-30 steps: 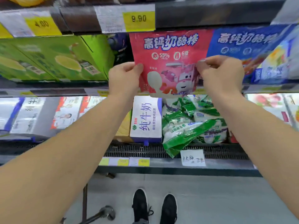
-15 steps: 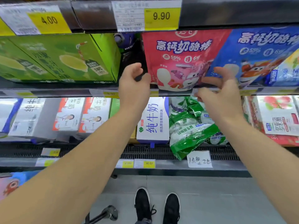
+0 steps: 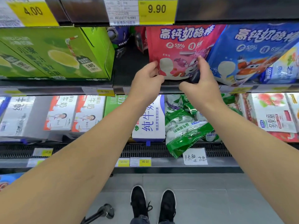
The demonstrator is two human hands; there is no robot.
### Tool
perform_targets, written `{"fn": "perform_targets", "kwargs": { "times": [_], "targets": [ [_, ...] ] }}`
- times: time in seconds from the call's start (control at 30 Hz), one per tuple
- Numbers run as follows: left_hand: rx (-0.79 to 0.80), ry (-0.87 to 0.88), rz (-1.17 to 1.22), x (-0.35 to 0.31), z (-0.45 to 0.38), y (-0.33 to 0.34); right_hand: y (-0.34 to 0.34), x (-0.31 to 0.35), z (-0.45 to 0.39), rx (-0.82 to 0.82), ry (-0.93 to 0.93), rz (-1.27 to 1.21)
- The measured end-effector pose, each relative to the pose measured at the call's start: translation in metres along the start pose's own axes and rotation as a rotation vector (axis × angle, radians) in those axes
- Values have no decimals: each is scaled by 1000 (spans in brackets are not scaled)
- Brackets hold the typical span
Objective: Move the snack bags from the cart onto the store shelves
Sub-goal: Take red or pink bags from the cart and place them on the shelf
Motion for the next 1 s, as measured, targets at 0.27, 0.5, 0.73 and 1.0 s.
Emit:
{"fn": "perform_targets", "kwargs": {
  "times": [0.27,0.5,0.73,1.0],
  "targets": [
    [36,-12,-85,1,1,-3,-6,-1,7,23,-25,88],
    [-114,-41,-197,29,52,-57,25,11,61,205,-98,142],
    [-249,-106,-293,67,121,-146,91,48,132,438,-289,195],
    [-490,-156,-363,122,219,-291,186,106,242,682,-508,254]
  ]
}}
Point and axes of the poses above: each hand's wrist, its own z-axis away from the middle knuckle, its own y-axis out of the palm, x = y × z, the point moved 7 cm from there along -z, towards the middle knuckle, and after that the axes turned 9 degrees about -x, right-handed, at the moved point
